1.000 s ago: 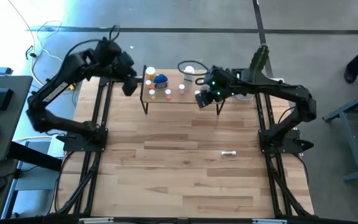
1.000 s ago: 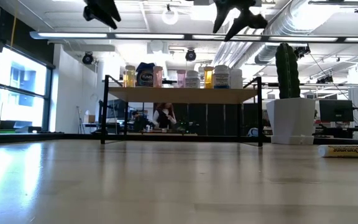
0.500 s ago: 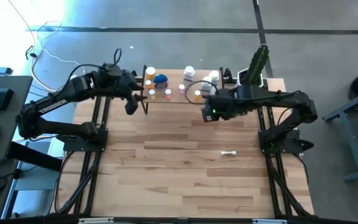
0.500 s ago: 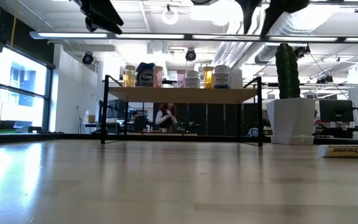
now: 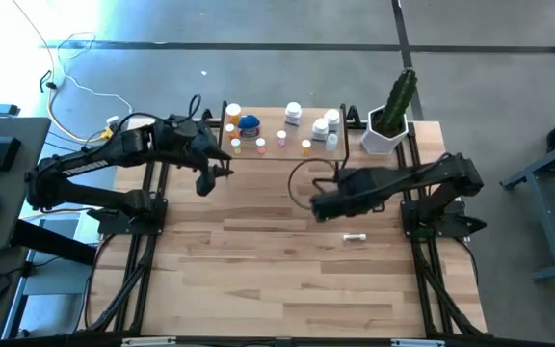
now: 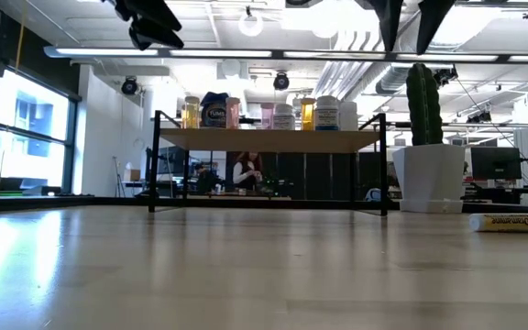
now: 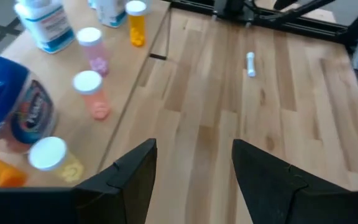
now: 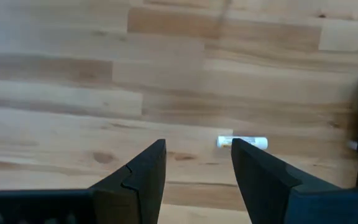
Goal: Pick and place medicine bottles onto shelf by color
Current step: Put the white yellow pill bottle on the shelf
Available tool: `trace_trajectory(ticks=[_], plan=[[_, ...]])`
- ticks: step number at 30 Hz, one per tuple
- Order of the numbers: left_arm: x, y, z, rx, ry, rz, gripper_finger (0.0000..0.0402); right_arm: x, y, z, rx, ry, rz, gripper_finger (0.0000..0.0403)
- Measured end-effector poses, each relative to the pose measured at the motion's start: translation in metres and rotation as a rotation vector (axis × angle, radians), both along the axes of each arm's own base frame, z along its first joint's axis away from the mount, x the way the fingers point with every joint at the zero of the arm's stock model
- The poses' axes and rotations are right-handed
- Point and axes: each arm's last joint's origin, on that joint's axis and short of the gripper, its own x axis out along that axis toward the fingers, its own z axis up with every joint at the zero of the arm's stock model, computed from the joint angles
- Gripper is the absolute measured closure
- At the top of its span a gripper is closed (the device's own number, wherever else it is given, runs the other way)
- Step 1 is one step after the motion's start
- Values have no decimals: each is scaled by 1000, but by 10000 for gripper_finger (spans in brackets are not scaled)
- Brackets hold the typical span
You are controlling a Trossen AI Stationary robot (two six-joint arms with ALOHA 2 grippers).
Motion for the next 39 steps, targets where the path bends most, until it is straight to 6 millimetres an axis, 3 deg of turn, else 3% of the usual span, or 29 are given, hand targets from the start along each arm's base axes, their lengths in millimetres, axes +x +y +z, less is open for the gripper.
trace_trajectory(ticks=[9, 19, 24, 31, 39], plan=[[6, -16, 0, -14, 1, -68, 202, 18, 34, -33, -20, 116, 98, 229], [9, -27, 0, -15, 4, -129, 202, 17, 61, -47, 4, 193, 248, 229], [10, -31, 0, -18, 4, -147, 202, 17, 60, -47, 3, 238, 457, 229], [11, -33, 0, -36, 0, -139, 202, 23, 44, -47, 17, 301, 724, 229], [13, -32, -1, -64, -7, -108, 202, 1, 33, -81, 104, 440, 901, 229]])
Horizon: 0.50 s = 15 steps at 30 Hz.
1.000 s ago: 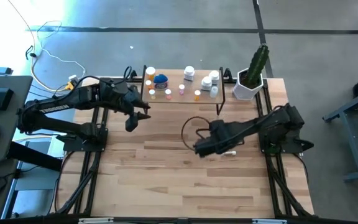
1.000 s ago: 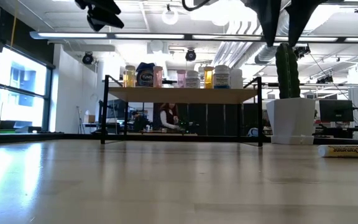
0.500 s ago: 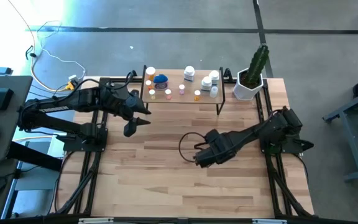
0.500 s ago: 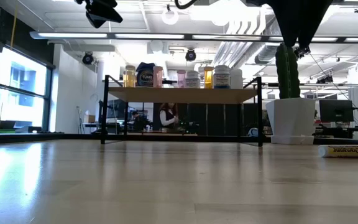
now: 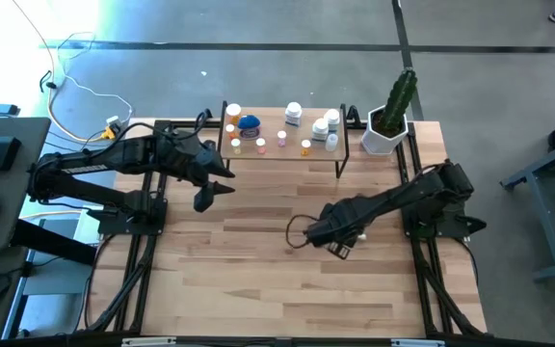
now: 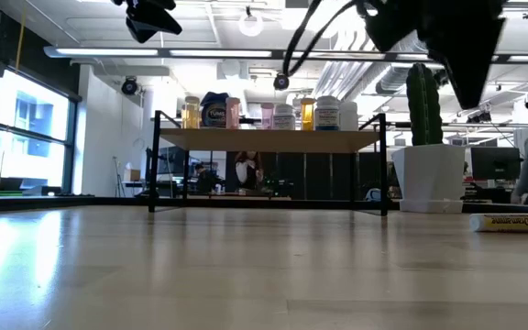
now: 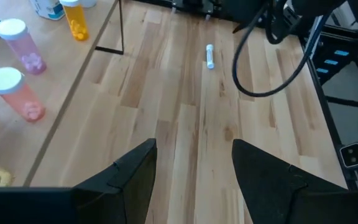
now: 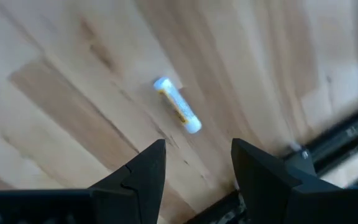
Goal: Pick and place medicine bottles onto shelf by color
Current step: Put the white yellow pill bottle on the shelf
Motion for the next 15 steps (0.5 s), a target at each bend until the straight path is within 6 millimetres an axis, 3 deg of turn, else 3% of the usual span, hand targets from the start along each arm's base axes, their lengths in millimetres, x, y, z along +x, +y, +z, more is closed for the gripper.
trace_trajectory(ticks=[15], plan=[[0, 0, 0, -68, -7, 52, 202, -29, -6, -62, 228, -58, 487, 229]])
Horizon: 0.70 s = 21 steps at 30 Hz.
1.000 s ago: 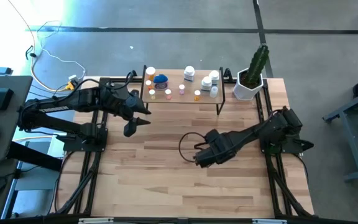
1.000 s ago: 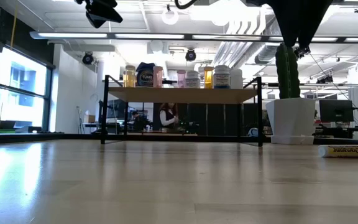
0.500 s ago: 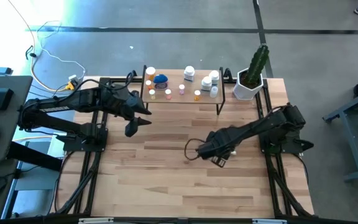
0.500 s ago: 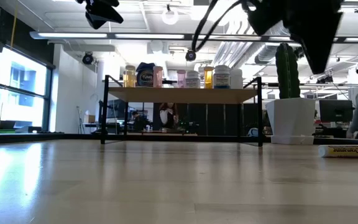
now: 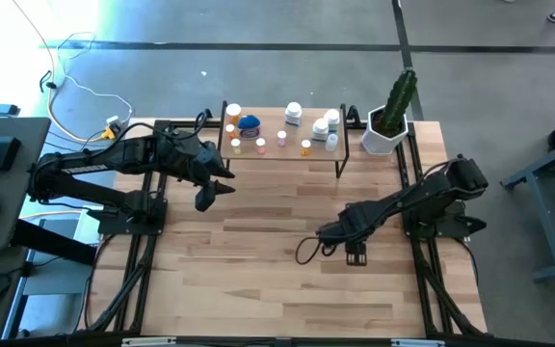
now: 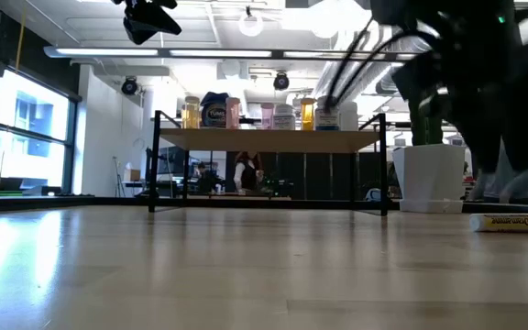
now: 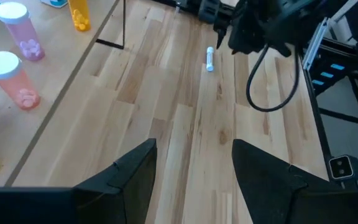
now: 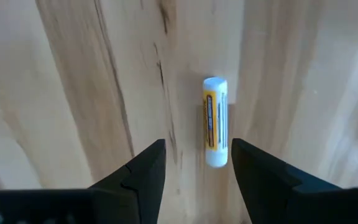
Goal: Pick and place medicine bottles onto shelf by color
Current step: Put the white yellow pill bottle on the shelf
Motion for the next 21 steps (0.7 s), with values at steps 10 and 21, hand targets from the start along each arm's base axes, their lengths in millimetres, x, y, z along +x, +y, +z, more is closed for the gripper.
trace_trajectory(ticks=[10, 21], plan=[[0, 0, 0, -2, -1, 2, 202, -7, -8, -39, 22, -63, 50, 229], [0, 1, 0, 0, 0, 46, 202, -13, -26, -58, 29, -65, -17, 238]])
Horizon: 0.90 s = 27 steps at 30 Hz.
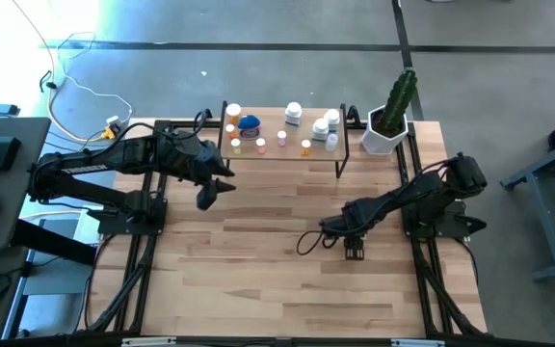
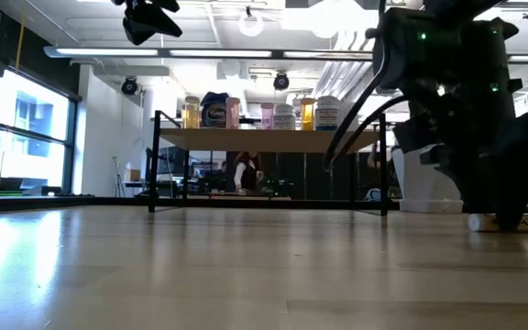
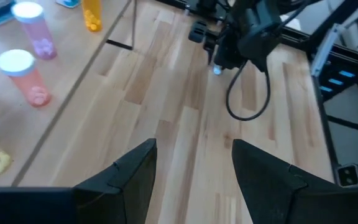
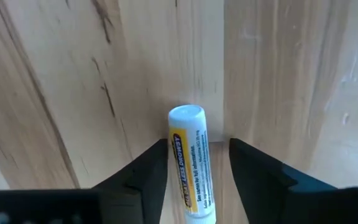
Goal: Pick and place medicine bottles onto shelf by color
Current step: Put the white yellow pill bottle on the shelf
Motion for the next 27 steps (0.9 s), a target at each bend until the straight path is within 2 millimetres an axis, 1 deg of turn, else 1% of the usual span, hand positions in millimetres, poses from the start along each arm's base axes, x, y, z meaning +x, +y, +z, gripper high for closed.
trace_trajectory(ticks=[3, 8, 11, 15, 19, 24, 27], plan=[[0, 1, 0, 22, 6, 31, 202, 2, -2, 0, 15, -10, -12, 265], [0, 1, 0, 25, 6, 35, 202, 8, -6, 0, 63, -55, -60, 331], [0, 1, 0, 24, 6, 34, 202, 9, -7, 0, 86, -61, -90, 361], [0, 1, 0, 26, 7, 30, 202, 10, -8, 0, 101, -57, -165, 364], [0, 1, 0, 26, 7, 30, 202, 11, -7, 1, 123, -58, -236, 351], [0, 0, 0, 35, 5, -18, 202, 18, -2, 2, 244, -86, -324, 354], [-3, 0, 2, 25, -11, -66, 202, 26, 0, 4, 294, -147, -383, 358]])
